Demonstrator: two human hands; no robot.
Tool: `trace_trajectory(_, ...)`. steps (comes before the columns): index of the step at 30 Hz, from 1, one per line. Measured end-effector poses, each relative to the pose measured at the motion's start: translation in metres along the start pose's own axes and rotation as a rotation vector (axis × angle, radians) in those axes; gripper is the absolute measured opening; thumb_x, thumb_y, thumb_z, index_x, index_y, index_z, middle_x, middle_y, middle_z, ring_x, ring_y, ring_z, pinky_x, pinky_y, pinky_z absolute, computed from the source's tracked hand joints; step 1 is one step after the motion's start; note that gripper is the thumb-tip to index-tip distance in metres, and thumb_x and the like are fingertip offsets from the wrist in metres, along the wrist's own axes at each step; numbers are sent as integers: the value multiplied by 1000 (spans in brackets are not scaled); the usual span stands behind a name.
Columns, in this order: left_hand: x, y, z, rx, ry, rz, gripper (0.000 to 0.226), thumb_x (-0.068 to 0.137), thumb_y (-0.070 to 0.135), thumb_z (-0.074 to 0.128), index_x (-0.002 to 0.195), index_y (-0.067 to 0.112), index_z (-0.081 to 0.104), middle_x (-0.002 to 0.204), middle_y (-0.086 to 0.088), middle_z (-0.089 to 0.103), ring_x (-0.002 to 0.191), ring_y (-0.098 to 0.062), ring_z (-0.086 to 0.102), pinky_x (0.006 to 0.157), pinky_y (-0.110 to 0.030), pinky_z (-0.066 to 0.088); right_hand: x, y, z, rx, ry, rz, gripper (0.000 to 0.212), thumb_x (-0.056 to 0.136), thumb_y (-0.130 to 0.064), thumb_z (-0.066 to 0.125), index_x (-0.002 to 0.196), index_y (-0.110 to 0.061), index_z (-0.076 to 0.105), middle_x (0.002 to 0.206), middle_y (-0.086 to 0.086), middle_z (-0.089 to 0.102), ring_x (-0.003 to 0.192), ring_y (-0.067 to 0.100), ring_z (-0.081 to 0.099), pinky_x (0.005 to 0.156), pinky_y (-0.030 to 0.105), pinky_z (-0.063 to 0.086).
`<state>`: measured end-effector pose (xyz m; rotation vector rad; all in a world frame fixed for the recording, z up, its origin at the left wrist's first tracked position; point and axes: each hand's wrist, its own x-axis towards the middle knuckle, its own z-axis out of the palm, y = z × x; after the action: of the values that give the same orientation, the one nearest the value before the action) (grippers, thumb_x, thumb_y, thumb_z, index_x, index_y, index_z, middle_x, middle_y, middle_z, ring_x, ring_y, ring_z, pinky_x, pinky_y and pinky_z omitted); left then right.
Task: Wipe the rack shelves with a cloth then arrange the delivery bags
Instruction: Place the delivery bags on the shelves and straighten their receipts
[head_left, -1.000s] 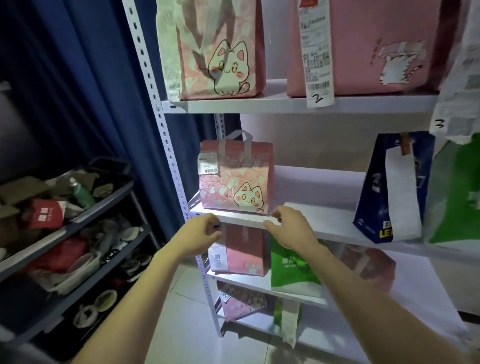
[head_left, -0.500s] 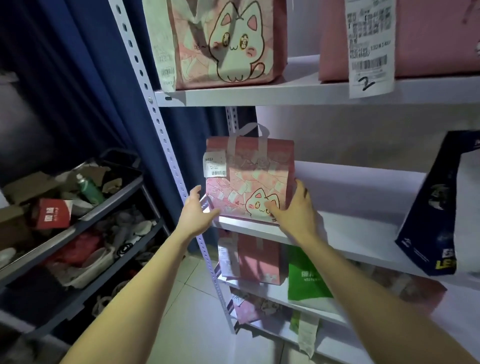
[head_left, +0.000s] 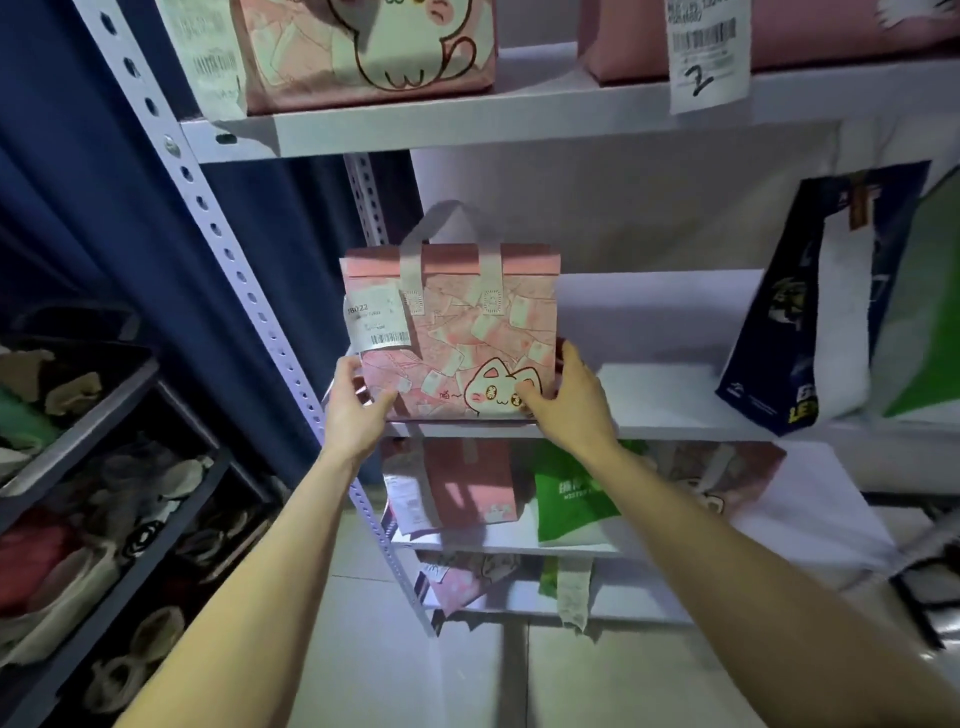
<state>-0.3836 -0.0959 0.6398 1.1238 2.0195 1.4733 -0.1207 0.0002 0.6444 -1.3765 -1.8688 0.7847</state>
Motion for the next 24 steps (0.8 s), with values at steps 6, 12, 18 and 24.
trace_trajectory(6,-53,6,13,-52,-69,70,30,101,22,73,122,29,52,116,20,73,104,6,70,92,-43,64,-45,14,-26,-9,90,20,67,84,-38,83,137,-24,45,133,-2,65,117,18,65,87,34,57)
trace_trajectory(12,-129,14,31,-59,-106,97,37,99,23,76,125,29,50,114,4,77,104,-19,76,96,-53,62,-102,46,-68,24,79,-11,72,85,-40,81,143,-24,41,136,-5,63,114,13,63,92,37,59)
trace_trajectory(18,-232,-2,82,5,-89,68,42,95,30,81,121,41,49,112,6,78,100,-18,78,92,-48,64,-191,122,-115,80,42,18,71,84,-37,83,139,-32,39,132,-13,59,118,9,56,101,38,49)
trace_trajectory(24,-334,-57,154,118,-233,-45,48,95,34,81,126,49,48,110,21,77,99,-8,76,81,-37,62,-290,226,-143,130,-36,213,74,85,-22,78,144,-39,37,119,-34,58,102,-9,63,93,38,60)
